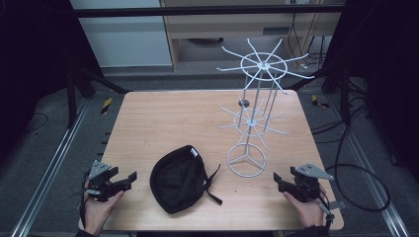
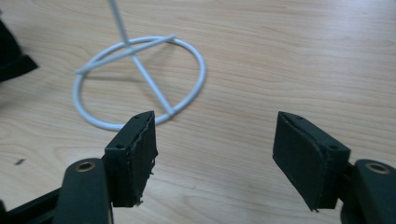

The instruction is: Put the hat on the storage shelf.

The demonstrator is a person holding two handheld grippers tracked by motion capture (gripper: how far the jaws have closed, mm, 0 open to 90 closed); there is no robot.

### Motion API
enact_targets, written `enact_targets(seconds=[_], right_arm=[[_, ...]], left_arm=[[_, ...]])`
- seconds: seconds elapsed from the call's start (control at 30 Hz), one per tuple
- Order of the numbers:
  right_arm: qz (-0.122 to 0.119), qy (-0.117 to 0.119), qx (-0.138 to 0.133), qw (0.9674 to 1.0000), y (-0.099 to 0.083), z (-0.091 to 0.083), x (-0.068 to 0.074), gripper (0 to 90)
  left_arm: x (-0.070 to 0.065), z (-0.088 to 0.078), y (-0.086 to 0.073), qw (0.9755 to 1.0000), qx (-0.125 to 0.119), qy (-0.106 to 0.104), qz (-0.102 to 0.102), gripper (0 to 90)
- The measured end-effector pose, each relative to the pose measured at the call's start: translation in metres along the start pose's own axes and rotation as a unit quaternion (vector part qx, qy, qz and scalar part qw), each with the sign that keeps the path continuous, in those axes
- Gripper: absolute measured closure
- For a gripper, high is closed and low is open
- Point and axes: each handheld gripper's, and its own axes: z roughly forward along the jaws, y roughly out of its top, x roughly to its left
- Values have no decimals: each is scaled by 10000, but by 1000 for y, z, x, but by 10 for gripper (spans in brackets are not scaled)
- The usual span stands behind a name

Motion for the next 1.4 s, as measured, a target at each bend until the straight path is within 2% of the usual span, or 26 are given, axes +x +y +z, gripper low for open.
enact_targets(seconds=[0.07,0.17,0.23,0.27,0.37,0.47,0.63,0.93,1.17,1.27,1.4], right_arm=[[-92,19,7,10000,0,0,2,333],[-91,280,-24,9996,3,-3,16,363],[-146,339,-56,9993,5,-4,22,378],[-146,339,-56,9993,5,-4,22,378],[-315,584,-89,9978,9,-4,38,419],[-313,872,-111,9956,13,-3,54,428],[-468,1149,-111,9922,20,4,76,460],[-803,1451,-22,9862,34,27,117,493],[-1042,1662,-33,9806,53,47,152,512],[-1090,1665,-4,9800,58,54,160,516],[-1029,1621,67,9814,68,74,172,529]], left_arm=[[-9,-2,1,10000,-41,-46,31,222],[-21,-5,1,9998,-91,-129,87,244],[-30,-8,0,9996,-82,-244,92,247],[-30,-8,0,9996,-82,-244,92,254],[-37,-8,0,9995,-14,-250,171,266],[-42,-7,0,9995,4,-243,187,290],[-49,-4,-2,9994,103,-225,235,323],[-56,-2,-3,9995,133,-180,243,354],[-65,4,-5,9983,377,-274,341,408],[-69,7,-6,9976,480,-292,401,453],[-73,11,-7,9964,674,-289,434,490]])
